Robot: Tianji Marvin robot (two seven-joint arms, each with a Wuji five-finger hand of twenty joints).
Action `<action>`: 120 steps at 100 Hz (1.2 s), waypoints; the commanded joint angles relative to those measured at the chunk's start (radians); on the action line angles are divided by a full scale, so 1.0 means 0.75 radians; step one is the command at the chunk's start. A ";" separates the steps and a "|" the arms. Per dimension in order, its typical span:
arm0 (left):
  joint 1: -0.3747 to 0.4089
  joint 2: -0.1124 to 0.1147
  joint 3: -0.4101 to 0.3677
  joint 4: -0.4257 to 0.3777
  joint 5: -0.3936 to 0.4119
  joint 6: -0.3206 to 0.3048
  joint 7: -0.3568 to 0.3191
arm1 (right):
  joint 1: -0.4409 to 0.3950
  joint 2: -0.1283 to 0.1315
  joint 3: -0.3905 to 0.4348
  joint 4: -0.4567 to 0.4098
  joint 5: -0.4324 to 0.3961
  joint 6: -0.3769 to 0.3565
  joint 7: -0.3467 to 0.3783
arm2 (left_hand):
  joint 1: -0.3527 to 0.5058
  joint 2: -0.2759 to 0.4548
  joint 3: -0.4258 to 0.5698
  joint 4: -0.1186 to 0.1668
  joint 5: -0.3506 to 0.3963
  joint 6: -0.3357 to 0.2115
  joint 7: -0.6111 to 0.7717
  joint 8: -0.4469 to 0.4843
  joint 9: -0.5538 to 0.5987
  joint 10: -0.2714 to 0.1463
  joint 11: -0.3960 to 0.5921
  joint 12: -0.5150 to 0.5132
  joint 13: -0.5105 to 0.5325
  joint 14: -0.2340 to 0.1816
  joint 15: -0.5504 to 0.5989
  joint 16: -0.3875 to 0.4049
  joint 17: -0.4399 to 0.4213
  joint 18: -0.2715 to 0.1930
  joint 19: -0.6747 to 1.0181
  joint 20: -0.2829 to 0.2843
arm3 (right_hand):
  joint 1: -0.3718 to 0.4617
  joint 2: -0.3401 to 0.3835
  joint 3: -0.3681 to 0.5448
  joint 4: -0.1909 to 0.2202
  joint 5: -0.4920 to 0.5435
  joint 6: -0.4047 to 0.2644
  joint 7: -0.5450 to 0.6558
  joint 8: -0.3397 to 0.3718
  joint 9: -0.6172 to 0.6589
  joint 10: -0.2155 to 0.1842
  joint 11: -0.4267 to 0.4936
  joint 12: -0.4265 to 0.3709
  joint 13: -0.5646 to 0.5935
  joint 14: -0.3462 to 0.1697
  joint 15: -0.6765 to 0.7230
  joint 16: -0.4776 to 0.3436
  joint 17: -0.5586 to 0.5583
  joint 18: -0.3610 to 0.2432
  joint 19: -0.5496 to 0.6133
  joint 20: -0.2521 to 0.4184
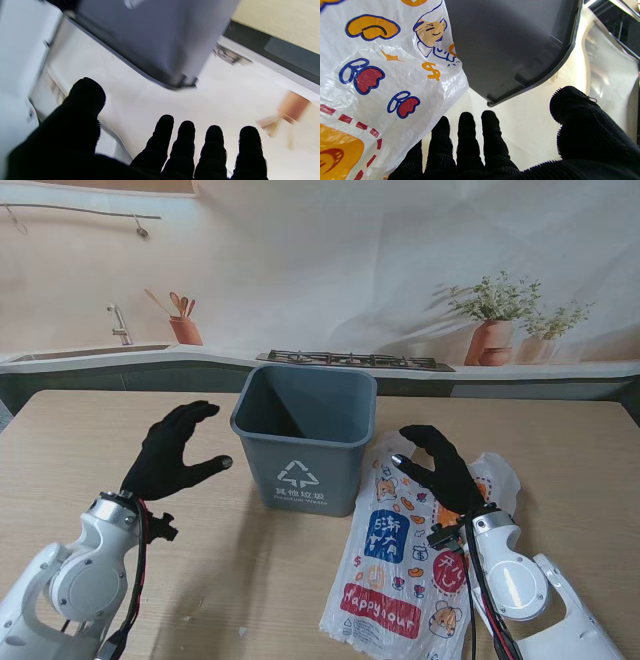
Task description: Fit the garbage bag over the bin
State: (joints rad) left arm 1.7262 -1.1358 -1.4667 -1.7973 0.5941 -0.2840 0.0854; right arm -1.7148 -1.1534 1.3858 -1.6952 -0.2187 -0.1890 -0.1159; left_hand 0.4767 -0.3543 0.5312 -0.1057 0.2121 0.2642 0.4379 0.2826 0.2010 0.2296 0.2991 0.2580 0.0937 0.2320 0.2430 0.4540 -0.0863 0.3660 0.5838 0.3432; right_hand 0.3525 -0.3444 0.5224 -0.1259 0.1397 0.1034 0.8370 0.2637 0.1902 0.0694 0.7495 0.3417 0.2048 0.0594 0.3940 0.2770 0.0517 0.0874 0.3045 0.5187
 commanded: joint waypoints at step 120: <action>-0.656 0.092 0.594 0.262 0.176 0.198 -0.380 | -0.003 -0.014 -0.010 -0.002 0.022 0.018 0.012 | 0.014 -0.114 0.337 0.017 0.541 -0.272 0.413 0.221 0.716 -0.211 0.518 0.395 0.450 -0.055 0.482 0.162 -0.001 0.054 -0.190 0.051 | -0.035 -0.007 -0.004 0.081 -0.026 -0.053 0.013 -0.017 -0.028 -0.026 0.019 0.012 -0.015 -0.038 -0.016 -0.009 -0.008 -0.030 0.002 0.007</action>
State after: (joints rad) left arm 1.2267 -1.0545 -1.0285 -1.6157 0.7150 -0.1308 -0.2132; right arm -1.7128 -1.1553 1.3816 -1.6942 -0.2053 -0.1818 -0.1185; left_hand 0.4670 -0.4337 0.7223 -0.1057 0.5180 0.1220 0.6667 0.4054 0.6304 0.1204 0.6378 0.5172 0.3520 0.1823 0.5417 0.5432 -0.0815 0.3537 0.3664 0.3930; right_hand 0.3525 -0.3444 0.5226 -0.1259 0.1397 0.0944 0.8370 0.2631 0.1902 0.0694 0.7495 0.3438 0.2048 0.0594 0.3939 0.2771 0.0517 0.0874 0.3045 0.5187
